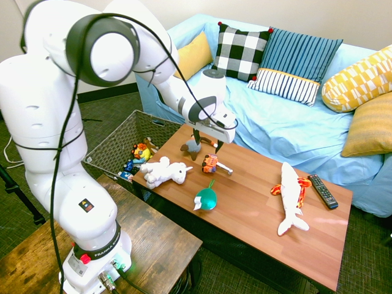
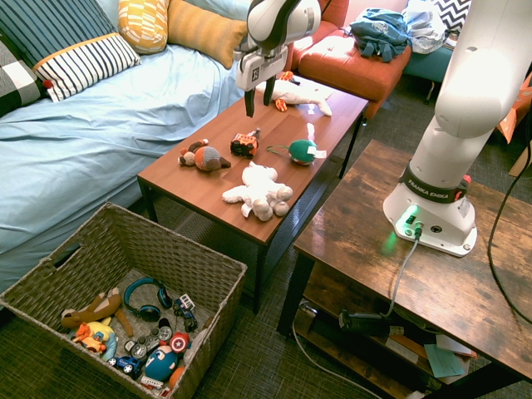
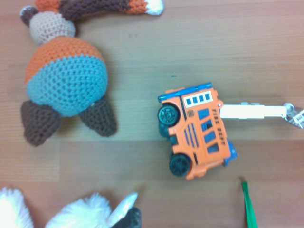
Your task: Put the toy car in the basket
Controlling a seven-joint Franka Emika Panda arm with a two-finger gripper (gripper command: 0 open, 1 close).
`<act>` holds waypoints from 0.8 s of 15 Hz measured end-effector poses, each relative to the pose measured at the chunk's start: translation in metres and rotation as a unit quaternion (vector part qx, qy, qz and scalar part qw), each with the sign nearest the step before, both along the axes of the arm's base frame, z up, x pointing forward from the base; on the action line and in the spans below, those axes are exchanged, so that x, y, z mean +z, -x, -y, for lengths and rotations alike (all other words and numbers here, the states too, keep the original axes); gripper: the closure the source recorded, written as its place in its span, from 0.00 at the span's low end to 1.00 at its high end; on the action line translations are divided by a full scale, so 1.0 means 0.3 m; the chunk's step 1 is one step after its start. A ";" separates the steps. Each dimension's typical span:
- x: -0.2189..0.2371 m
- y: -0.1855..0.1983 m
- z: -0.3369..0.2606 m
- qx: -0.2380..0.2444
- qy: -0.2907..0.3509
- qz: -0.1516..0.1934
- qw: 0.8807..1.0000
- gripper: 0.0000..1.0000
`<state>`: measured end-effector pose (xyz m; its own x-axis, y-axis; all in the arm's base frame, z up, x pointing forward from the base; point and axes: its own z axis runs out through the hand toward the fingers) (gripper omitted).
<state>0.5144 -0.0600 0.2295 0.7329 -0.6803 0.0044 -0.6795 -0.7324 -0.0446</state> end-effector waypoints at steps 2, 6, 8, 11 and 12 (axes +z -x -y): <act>-0.124 -0.048 -0.005 0.011 0.001 -0.003 1.000 0.00; -0.257 -0.110 -0.050 0.026 0.007 -0.009 1.000 0.00; -0.300 -0.121 -0.050 0.029 0.013 -0.014 0.999 0.00; -0.362 -0.133 -0.044 0.033 0.015 -0.021 0.999 1.00; -0.371 -0.141 -0.043 0.035 0.014 -0.021 0.999 1.00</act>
